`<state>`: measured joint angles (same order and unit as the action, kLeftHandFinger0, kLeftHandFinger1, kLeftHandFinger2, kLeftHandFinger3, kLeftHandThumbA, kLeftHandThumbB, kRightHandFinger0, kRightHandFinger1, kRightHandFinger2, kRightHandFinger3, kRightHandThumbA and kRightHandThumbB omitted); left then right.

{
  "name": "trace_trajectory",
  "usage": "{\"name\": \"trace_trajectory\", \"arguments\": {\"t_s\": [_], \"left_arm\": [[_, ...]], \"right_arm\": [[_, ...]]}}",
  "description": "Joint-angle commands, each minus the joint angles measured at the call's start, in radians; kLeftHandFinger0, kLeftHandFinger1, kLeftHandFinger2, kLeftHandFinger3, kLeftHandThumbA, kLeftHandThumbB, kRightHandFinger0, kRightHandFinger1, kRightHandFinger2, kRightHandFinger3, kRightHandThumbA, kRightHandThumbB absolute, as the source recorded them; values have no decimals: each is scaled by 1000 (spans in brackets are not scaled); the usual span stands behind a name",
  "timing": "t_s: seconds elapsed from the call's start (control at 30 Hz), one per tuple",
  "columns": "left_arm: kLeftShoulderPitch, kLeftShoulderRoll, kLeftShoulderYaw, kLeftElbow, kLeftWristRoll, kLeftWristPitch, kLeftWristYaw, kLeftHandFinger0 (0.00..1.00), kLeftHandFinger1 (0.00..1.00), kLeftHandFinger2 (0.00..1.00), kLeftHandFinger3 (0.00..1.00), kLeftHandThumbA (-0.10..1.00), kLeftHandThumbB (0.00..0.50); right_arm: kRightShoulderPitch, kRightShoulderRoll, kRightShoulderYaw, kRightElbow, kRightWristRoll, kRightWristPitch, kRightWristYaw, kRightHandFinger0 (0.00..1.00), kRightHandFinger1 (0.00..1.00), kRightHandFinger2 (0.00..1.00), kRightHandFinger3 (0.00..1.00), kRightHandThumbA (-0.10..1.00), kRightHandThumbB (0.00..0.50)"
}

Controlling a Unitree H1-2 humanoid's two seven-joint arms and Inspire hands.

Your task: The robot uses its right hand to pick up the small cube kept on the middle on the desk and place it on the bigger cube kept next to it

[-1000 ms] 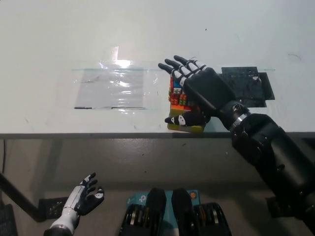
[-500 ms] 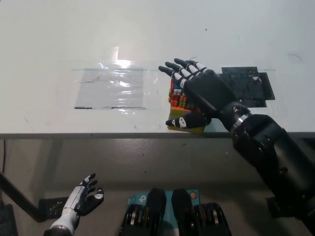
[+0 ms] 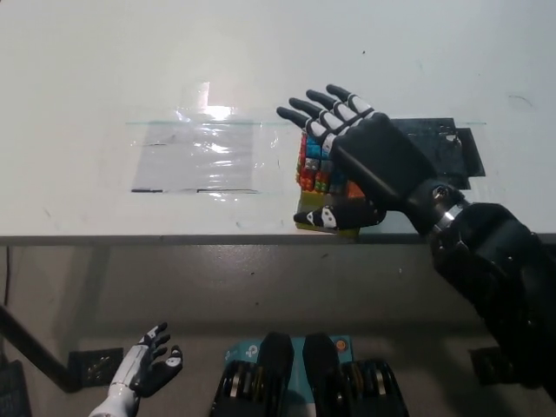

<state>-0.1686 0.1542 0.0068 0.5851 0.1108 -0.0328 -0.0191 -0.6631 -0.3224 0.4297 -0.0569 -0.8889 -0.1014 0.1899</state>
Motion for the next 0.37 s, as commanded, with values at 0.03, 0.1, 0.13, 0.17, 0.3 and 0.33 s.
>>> {"name": "trace_trajectory", "arguments": {"t_s": [0.03,0.1,0.13,0.17,0.3,0.33], "left_arm": [[14,0,-7,-32,15,-13,26,1000,1000,1000,1000,313,301],[18,3,-16,-30,35,-13,37,1000,1000,1000,1000,336,305],[24,1,-12,-33,27,-15,33,1000,1000,1000,1000,329,312],[25,-2,-5,-34,15,-16,28,1000,1000,1000,1000,317,315],[30,-11,7,-38,3,-10,30,1000,1000,1000,1000,307,325],[35,-13,9,-44,1,-3,27,1000,1000,1000,1000,308,325]], "right_arm": [[-58,-24,-32,-62,-21,-5,25,1000,1000,1000,1000,1000,500],[-68,-28,-44,-63,-11,-8,25,1000,1000,1000,1000,1000,500],[-71,-31,-47,-64,-18,-7,23,1000,1000,1000,1000,1000,500],[-79,-37,-55,-67,-30,-3,21,1000,1000,1000,1000,1000,500],[-64,-53,-94,-146,-15,32,69,1000,1000,1000,1000,1000,500],[-52,-58,-102,-166,-13,31,70,1000,1000,1000,1000,1000,500]]}}
